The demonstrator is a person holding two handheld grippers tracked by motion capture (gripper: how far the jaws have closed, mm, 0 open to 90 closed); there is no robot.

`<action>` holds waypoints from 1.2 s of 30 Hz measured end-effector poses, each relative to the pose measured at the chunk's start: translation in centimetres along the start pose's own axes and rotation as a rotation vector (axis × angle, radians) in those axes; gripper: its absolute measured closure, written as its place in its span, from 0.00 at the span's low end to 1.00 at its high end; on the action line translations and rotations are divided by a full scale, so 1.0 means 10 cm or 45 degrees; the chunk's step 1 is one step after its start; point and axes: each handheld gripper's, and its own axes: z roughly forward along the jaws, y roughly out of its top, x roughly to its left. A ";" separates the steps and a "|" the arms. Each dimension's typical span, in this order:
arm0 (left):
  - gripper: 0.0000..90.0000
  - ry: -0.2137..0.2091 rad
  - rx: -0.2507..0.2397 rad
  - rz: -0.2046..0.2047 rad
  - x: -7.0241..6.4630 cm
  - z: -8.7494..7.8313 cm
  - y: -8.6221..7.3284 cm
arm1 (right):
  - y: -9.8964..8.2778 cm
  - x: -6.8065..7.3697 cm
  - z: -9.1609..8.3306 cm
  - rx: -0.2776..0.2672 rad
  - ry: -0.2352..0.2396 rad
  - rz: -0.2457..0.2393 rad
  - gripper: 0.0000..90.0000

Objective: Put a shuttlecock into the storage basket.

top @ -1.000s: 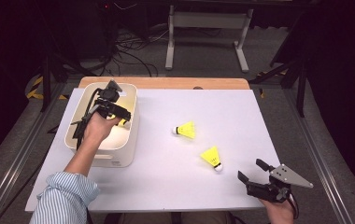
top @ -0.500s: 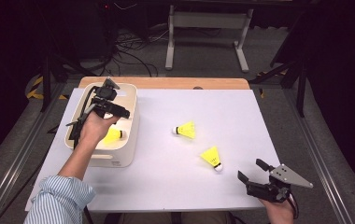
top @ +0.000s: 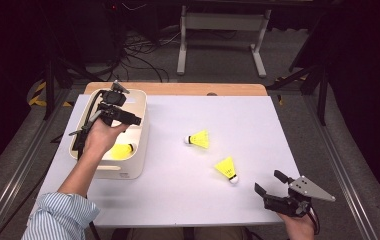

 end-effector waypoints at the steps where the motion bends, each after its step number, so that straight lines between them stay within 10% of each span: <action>1: 0.30 -0.004 -0.003 0.004 -0.01 -0.01 0.00 | 0.00 0.00 0.00 0.000 0.001 0.000 0.16; 36: 0.33 -0.089 -0.112 0.125 -0.37 -0.28 -0.01 | 0.00 0.00 0.00 0.002 0.003 0.004 0.16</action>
